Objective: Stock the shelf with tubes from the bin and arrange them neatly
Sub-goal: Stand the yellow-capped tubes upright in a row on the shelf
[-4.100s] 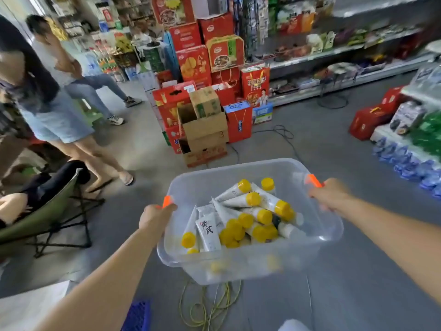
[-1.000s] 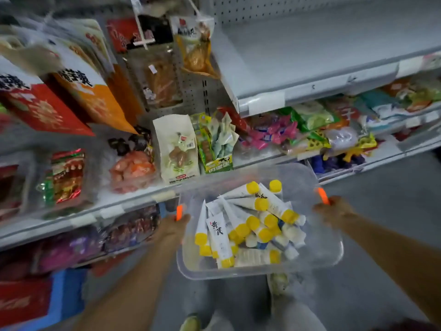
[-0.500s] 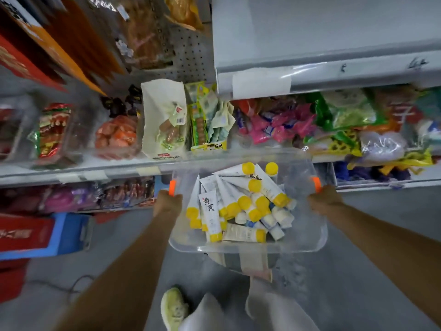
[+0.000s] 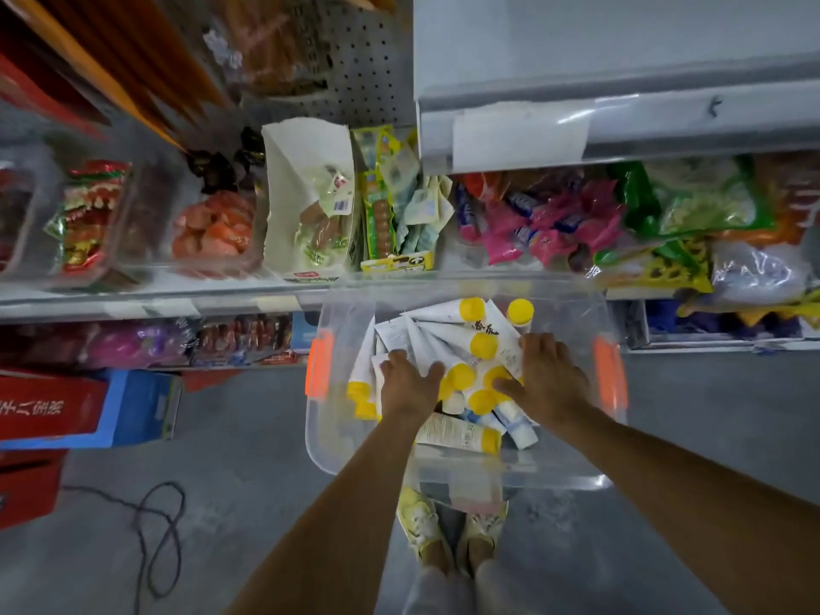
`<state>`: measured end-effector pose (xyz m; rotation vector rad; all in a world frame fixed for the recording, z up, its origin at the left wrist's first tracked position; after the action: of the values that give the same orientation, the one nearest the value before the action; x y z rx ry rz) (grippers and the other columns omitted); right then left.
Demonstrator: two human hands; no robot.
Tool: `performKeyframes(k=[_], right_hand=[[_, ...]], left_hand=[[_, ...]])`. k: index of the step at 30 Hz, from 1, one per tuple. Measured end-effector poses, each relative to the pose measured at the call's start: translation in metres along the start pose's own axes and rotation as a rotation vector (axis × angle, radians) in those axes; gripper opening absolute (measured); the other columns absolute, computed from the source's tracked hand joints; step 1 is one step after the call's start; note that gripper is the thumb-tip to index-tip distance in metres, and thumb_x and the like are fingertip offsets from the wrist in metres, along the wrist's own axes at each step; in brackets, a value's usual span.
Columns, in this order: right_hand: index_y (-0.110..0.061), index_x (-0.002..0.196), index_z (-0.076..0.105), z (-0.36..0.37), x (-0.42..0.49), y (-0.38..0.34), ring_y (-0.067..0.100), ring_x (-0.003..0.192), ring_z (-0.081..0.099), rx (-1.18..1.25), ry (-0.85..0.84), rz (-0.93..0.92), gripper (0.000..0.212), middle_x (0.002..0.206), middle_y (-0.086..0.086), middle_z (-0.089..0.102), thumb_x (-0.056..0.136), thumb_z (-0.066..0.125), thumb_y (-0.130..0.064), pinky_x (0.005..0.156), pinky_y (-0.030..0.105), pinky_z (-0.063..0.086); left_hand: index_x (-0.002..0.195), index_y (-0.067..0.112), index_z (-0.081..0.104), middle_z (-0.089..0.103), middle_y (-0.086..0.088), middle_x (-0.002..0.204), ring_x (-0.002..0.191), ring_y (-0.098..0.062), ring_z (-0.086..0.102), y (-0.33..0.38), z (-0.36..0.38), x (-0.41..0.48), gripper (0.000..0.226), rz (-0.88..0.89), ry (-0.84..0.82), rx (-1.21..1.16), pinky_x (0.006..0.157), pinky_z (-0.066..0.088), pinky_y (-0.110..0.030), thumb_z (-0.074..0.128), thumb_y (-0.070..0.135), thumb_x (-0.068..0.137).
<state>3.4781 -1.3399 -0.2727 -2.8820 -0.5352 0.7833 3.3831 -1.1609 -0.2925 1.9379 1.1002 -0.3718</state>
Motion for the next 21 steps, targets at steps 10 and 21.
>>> performKeyframes(k=[10,21], right_hand=[[-0.003,0.129,0.038,0.017,0.015,0.01,0.036,0.122,0.047,0.177,-0.079,0.152,0.061,0.131,0.019,0.05,0.087,0.063,-0.04,0.094,0.043,0.043],[-0.009,0.093,0.053,-0.039,-0.049,-0.012,0.023,0.057,0.057,0.925,-0.174,0.301,0.025,0.077,0.009,0.062,0.083,0.064,-0.028,0.047,0.025,0.041]], left_hand=[[0.144,0.004,0.024,0.045,-0.019,0.137,0.123,-0.039,0.05,-0.006,0.03,0.03,0.08,-0.159,-0.031,0.085,0.099,0.043,-0.044,0.067,0.034,0.084],[0.121,0.006,0.061,0.071,-0.015,0.099,0.081,-0.027,0.068,0.022,-0.011,-0.057,0.03,-0.206,-0.362,-0.792,0.07,0.06,-0.042,0.058,0.011,0.091]])
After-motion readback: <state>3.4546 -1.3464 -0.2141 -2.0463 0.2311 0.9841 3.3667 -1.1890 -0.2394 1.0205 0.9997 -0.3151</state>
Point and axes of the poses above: each hand's wrist, its own x-axis towards the middle knuckle, its own z-axis out of the palm, y = z × x, the point moved 7 cm from there along x, towards the middle knuckle
